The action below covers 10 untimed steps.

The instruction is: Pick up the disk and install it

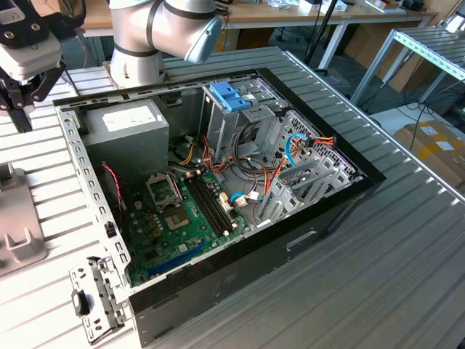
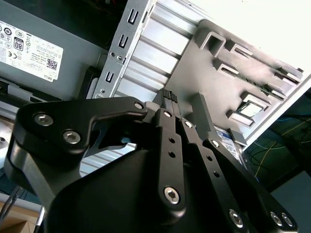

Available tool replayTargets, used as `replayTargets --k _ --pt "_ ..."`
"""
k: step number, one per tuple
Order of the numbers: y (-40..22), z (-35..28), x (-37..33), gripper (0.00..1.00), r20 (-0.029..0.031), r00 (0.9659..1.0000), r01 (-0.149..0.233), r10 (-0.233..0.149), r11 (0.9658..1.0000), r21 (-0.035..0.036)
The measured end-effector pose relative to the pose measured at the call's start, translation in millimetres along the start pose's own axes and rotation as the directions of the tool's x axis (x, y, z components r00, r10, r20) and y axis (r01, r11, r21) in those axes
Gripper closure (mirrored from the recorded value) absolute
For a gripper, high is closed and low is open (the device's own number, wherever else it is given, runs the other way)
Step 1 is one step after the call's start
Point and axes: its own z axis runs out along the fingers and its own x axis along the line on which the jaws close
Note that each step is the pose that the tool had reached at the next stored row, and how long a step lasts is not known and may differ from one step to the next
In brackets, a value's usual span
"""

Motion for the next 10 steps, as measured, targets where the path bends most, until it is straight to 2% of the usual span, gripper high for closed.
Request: replayTargets --k 10 --pt "-0.3 -0.1 4.4 0.89 0.0000 1.0000 0.000 0.000 1.0000 0.0000"
